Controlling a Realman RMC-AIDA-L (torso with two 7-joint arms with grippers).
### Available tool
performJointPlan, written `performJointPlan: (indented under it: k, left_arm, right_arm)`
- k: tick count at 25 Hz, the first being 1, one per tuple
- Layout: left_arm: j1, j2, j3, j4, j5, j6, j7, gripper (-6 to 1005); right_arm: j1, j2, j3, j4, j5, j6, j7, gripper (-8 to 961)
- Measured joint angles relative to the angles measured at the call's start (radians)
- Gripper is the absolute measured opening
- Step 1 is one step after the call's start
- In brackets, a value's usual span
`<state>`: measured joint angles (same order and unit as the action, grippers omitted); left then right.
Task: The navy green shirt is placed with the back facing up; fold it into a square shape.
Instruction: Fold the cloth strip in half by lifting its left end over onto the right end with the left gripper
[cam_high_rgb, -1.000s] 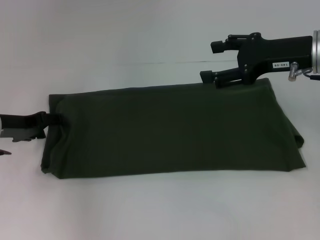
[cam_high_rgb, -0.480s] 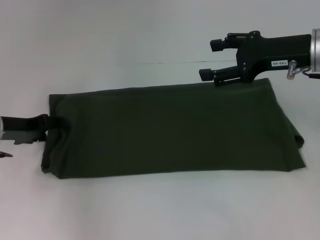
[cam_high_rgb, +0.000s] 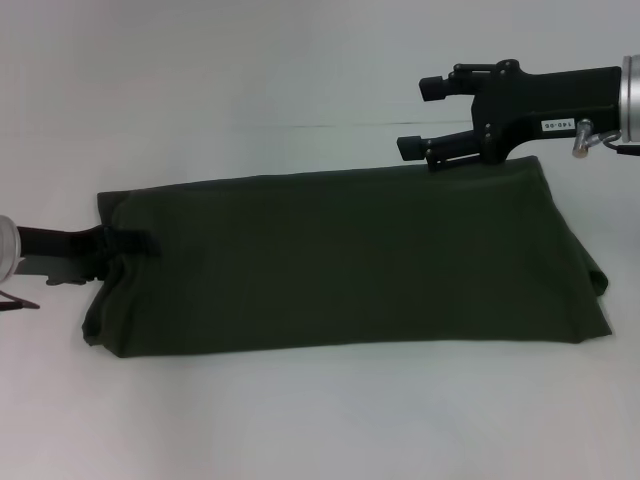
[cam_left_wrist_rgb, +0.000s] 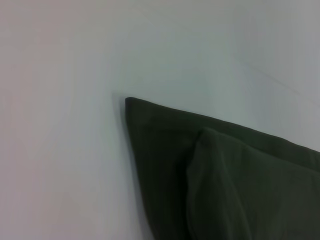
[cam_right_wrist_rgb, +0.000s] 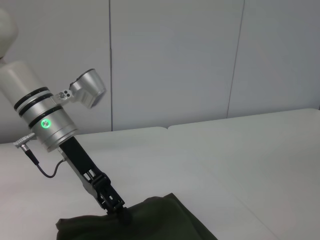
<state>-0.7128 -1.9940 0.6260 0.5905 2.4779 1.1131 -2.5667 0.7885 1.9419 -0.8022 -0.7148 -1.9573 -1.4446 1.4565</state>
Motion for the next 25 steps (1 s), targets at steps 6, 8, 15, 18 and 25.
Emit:
performJointPlan:
  k: [6, 8, 15, 18, 25]
  left_arm:
    - [-0.001, 0.0, 0.002, 0.0, 0.006, -0.012, 0.0, 860]
    - [0.0, 0.0, 0.01, -0.001, 0.009, -0.014, 0.0, 859]
    - [-0.007, 0.006, 0.03, -0.003, 0.028, 0.004, -0.01, 859]
    - [-0.019, 0.011, 0.03, -0.003, 0.035, 0.031, -0.013, 860]
    - [-0.035, 0.022, 0.031, -0.025, 0.05, 0.048, -0.024, 859]
  right_arm:
    - [0.0, 0.0, 0.0, 0.0, 0.0, 0.0, -0.002, 916]
    - [0.0, 0.0, 0.0, 0.0, 0.0, 0.0, -0.002, 916]
    - [0.0, -0.002, 0.0, -0.008, 0.0, -0.001, -0.002, 916]
    - [0.0, -0.002, 0.0, -0.009, 0.0, -0.001, -0.002, 916]
    - [-0.006, 0.0, -0.005, -0.009, 0.0, 0.005, -0.004, 916]
